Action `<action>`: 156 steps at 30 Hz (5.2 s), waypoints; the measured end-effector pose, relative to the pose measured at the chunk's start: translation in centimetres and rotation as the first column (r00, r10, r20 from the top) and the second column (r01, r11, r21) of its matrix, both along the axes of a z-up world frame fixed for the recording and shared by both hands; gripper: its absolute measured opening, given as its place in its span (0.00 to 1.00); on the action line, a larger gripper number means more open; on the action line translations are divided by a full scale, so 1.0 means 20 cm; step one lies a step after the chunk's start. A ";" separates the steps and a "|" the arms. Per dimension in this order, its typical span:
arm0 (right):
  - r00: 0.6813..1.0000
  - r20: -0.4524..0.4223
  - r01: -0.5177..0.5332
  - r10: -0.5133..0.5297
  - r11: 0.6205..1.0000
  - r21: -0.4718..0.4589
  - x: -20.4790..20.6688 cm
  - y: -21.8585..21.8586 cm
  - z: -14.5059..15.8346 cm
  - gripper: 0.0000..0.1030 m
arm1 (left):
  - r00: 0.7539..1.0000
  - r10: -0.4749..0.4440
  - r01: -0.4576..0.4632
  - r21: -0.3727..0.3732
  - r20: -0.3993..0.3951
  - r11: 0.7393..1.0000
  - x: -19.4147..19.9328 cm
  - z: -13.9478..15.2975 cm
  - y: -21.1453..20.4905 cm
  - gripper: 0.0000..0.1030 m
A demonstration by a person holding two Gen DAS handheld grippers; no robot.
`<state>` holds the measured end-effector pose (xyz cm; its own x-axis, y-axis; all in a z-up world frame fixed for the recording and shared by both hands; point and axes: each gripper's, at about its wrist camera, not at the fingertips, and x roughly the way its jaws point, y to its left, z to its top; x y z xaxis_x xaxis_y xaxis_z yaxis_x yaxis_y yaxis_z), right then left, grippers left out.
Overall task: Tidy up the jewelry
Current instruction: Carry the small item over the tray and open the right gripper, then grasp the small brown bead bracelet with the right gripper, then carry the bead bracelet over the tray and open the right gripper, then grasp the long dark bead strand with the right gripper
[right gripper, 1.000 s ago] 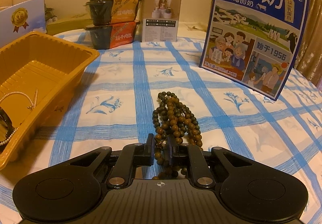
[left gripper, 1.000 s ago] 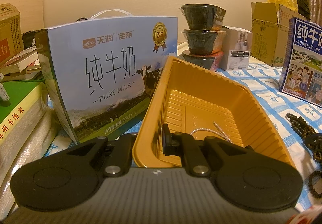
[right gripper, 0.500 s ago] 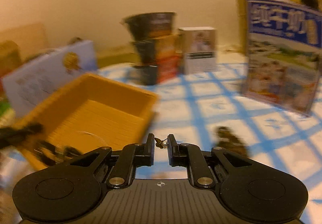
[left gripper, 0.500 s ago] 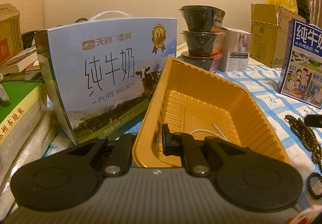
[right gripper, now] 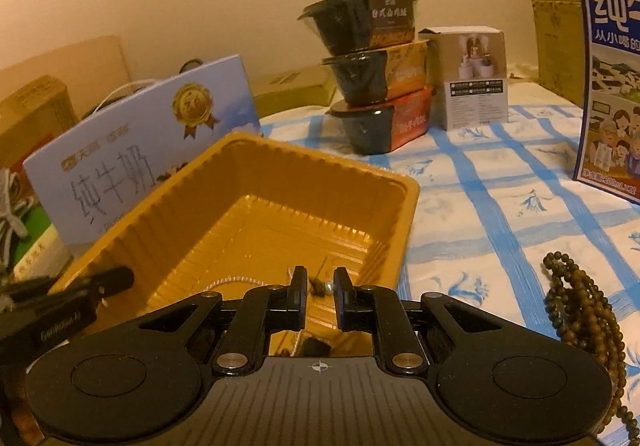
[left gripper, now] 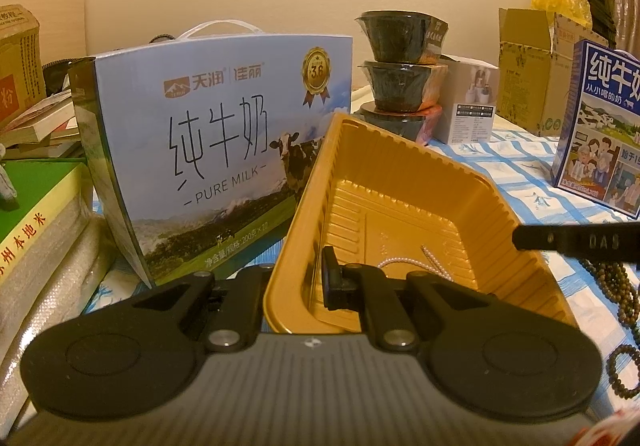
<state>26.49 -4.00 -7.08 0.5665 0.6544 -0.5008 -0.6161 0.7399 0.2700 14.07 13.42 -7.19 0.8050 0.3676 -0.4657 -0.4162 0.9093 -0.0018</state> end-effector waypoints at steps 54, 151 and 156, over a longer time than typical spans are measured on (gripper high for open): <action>0.964 -0.129 0.211 -0.234 0.962 -0.173 -0.34 -0.78 -0.17 0.26 | 1.000 0.003 -0.003 0.013 0.001 1.000 -0.01 0.00 -0.01 0.09; 0.942 -0.091 0.308 -0.323 0.939 -0.152 0.17 -0.77 -0.23 0.49 | 1.000 -0.001 0.001 0.010 -0.007 1.000 0.01 0.01 0.00 0.09; 0.939 -0.112 0.310 -0.326 0.940 -0.140 0.20 -0.78 -0.26 0.22 | 1.000 -0.002 0.002 0.010 -0.007 1.000 0.01 0.01 0.00 0.09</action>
<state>30.58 -19.66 -12.22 0.6586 0.3823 -0.6482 -0.3084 0.9228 0.2309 14.32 13.38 -7.01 0.8025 0.3705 -0.4676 -0.4141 0.9102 0.0104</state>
